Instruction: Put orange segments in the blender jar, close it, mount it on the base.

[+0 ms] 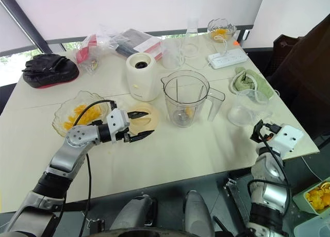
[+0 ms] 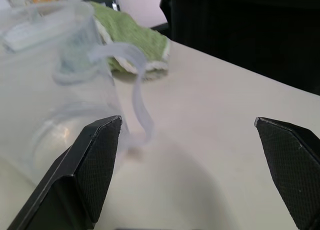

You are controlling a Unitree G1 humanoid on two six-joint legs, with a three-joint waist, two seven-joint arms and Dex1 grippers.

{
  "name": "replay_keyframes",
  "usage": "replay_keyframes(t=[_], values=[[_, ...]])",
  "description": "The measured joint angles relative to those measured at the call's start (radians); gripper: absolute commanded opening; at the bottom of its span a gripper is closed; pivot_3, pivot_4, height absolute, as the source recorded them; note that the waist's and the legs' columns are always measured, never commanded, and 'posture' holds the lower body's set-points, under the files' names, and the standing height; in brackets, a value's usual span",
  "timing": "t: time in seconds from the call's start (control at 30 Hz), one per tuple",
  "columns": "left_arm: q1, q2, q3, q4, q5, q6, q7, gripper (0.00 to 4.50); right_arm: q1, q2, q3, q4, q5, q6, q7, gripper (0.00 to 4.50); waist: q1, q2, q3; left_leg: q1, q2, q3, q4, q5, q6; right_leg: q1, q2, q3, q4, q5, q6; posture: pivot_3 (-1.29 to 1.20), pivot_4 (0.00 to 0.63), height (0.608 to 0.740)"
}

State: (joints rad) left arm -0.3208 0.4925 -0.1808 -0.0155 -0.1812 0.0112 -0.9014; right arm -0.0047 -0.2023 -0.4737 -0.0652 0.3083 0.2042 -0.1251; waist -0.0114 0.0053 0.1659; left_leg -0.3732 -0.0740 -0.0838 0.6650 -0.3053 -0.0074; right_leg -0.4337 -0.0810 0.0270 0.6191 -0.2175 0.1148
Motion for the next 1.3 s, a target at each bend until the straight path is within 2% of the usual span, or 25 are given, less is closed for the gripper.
replay_keyframes(t=[0.17, 0.33, 0.43, 0.57, 0.83, 1.07, 1.3], values=[[-0.034, -0.003, 0.000, 0.046, 0.001, -0.006, -0.009, 3.34, 0.129, -0.021, 0.039, -0.190, 0.010, 0.115, 0.064, 4.43, -0.001, 0.000, 0.000, 0.000, 0.000, 0.000, 0.000, 0.000, 0.000, 0.001, 0.000, 0.000, -0.001, 0.000, 0.000, 0.00, 0.150, 0.740], [-0.111, 0.020, 0.004, 0.129, 0.018, -0.044, -0.033, 3.34, 0.198, -0.171, 0.093, -0.437, 0.077, 0.246, 0.238, 4.43, 0.015, 0.002, 0.000, 0.001, 0.000, -0.004, 0.001, 0.000, 0.000, 0.003, 0.002, -0.003, -0.001, 0.000, 0.000, 0.00, 0.150, 0.740], [-0.156, 0.040, 0.005, 0.195, 0.023, -0.068, -0.064, 3.34, 0.233, -0.222, 0.101, -0.507, 0.120, 0.311, 0.312, 4.43, 0.027, 0.001, 0.000, 0.000, 0.000, -0.004, 0.001, 0.000, 0.000, 0.004, 0.001, -0.003, -0.001, -0.001, 0.000, 0.00, 0.150, 0.740], [-0.252, 0.072, 0.005, 0.310, 0.034, -0.096, -0.138, 3.34, 0.236, -0.306, 0.104, -0.580, 0.189, 0.403, 0.401, 4.43, 0.025, 0.001, 0.000, 0.000, 0.000, -0.003, 0.002, -0.001, 0.002, 0.005, 0.001, -0.003, -0.005, 0.000, 0.001, 0.00, 0.150, 0.740], [-0.491, 0.106, -0.041, 0.629, 0.081, -0.191, -0.390, 3.34, 0.231, -0.571, 0.126, -0.735, 0.267, 0.562, 0.565, 4.43, 0.023, -0.002, 0.002, 0.000, 0.000, -0.001, 0.003, -0.001, 0.002, 0.006, 0.001, -0.004, -0.004, 0.000, 0.001, 0.00, 0.150, 0.740], [-0.705, 0.036, -0.116, 1.026, 0.210, -0.367, -0.493, 3.34, 0.067, -0.588, 0.245, -0.807, 0.352, 0.647, 0.579, 4.43, 0.023, -0.014, 0.005, 0.000, 0.000, -0.001, 0.005, -0.001, 0.003, 0.005, 0.001, -0.004, -0.004, 0.000, 0.001, 0.00, 0.150, 0.740], [-0.828, -0.047, -0.161, 1.274, 0.356, -0.433, -0.445, 3.34, -0.079, -0.579, 0.346, -0.867, 0.405, 0.735, 0.516, 4.43, 0.024, -0.019, 0.008, -0.002, 0.000, -0.001, 0.005, -0.003, 0.006, 0.005, 0.000, -0.005, -0.005, 0.000, 0.001, 0.00, 0.150, 0.740]])
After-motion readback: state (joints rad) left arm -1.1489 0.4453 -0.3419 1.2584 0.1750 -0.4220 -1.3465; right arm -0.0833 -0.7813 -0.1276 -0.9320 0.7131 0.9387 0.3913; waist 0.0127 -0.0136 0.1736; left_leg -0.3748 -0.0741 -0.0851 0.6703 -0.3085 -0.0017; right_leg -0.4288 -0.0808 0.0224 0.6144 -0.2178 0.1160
